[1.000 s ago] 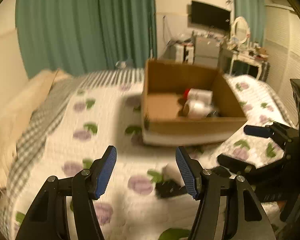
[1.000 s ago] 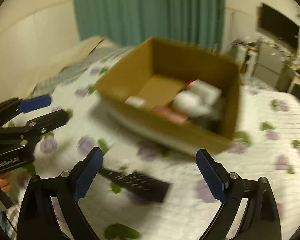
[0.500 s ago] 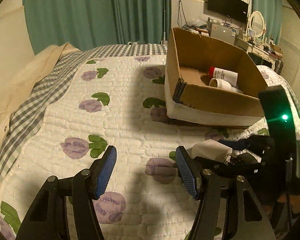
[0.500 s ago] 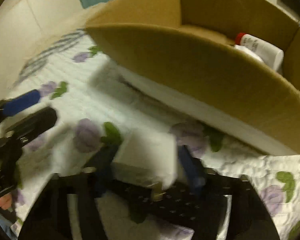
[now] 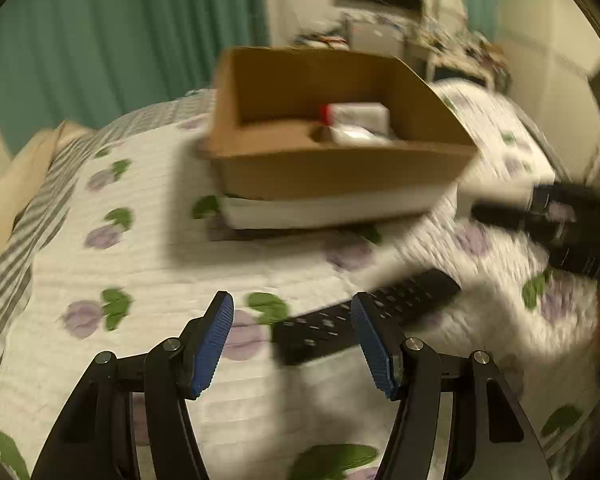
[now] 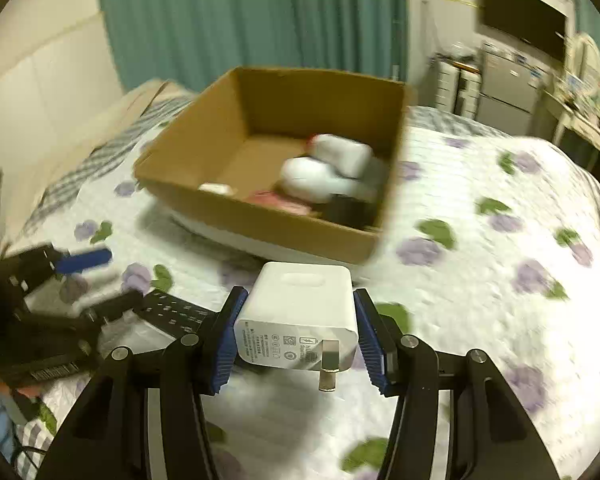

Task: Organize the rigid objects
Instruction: 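Grasp another white charger with the right tool while the left tool grasps the black remote, then lower the remote and charger into the box and open both tools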

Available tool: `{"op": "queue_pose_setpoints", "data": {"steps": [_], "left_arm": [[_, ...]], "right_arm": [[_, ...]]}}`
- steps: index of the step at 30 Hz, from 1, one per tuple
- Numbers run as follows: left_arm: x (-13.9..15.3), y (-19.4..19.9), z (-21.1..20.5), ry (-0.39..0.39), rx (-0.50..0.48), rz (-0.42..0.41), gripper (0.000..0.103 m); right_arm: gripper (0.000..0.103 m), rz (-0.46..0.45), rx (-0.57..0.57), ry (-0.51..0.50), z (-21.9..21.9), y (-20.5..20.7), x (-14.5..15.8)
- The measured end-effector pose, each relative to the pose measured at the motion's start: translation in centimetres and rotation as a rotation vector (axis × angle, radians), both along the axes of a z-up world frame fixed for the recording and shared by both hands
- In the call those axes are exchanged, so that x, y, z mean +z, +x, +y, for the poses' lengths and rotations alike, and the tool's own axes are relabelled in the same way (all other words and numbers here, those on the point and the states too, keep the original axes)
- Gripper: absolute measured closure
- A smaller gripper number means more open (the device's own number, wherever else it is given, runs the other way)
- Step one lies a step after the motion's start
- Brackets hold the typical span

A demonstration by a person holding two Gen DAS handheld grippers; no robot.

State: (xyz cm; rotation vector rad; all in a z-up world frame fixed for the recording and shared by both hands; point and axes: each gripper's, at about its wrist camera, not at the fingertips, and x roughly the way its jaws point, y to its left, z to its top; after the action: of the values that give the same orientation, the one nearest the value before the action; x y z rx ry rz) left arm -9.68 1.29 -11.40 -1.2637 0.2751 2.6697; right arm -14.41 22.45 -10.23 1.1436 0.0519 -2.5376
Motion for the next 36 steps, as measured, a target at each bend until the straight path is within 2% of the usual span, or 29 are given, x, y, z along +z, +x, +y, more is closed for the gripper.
{"op": "queue_pose_setpoints", "data": {"steps": [3, 6, 14, 15, 17, 18, 19, 21, 24, 28, 36], "left_arm": [[-1.6, 0.2, 2.5, -0.031, -0.098, -0.043, 0.041], [-3.5, 0.1, 4.7, -0.104, -0.177, -0.088, 0.041], [-5.8, -2.8, 6.8, -0.194, -0.231, -0.105, 0.041], [-6.0, -3.3, 6.9, -0.187, -0.233, -0.120, 0.043], [-5.9, -3.8, 6.9, -0.163, -0.243, -0.138, 0.052], [-5.8, -3.8, 7.0, -0.165, -0.246, -0.135, 0.061], [-5.6, -3.6, 7.1, -0.176, -0.246, -0.126, 0.068], [-4.8, -2.8, 7.3, -0.184, -0.244, -0.108, 0.074], [-3.2, -1.5, 7.1, -0.137, -0.249, -0.082, 0.083], [-0.5, 0.2, 6.1, -0.038, -0.216, -0.055, 0.085], [5.4, 1.9, 4.4, 0.044, -0.148, 0.039, 0.085]], "right_arm": [[0.050, -0.020, -0.043, -0.048, 1.6, -0.1, -0.1], [0.050, -0.031, -0.058, -0.082, 2.3, -0.5, -0.3], [0.050, -0.051, -0.045, -0.094, 2.3, -0.7, -1.0], [0.050, -0.051, -0.048, -0.096, 2.4, -0.7, -1.0], [0.050, -0.049, -0.049, -0.097, 2.4, -0.6, -1.0], [0.050, -0.048, -0.047, -0.095, 2.4, -0.5, -0.9], [0.050, -0.046, -0.045, -0.094, 2.3, -0.5, -0.9], [0.050, -0.042, -0.041, -0.091, 2.2, -0.3, -0.8], [0.050, -0.037, -0.042, -0.090, 2.2, -0.2, -0.5], [0.050, -0.020, -0.044, -0.091, 2.2, 0.2, 0.3], [0.050, 0.034, -0.033, -0.093, 1.9, 1.3, 3.2]]}}
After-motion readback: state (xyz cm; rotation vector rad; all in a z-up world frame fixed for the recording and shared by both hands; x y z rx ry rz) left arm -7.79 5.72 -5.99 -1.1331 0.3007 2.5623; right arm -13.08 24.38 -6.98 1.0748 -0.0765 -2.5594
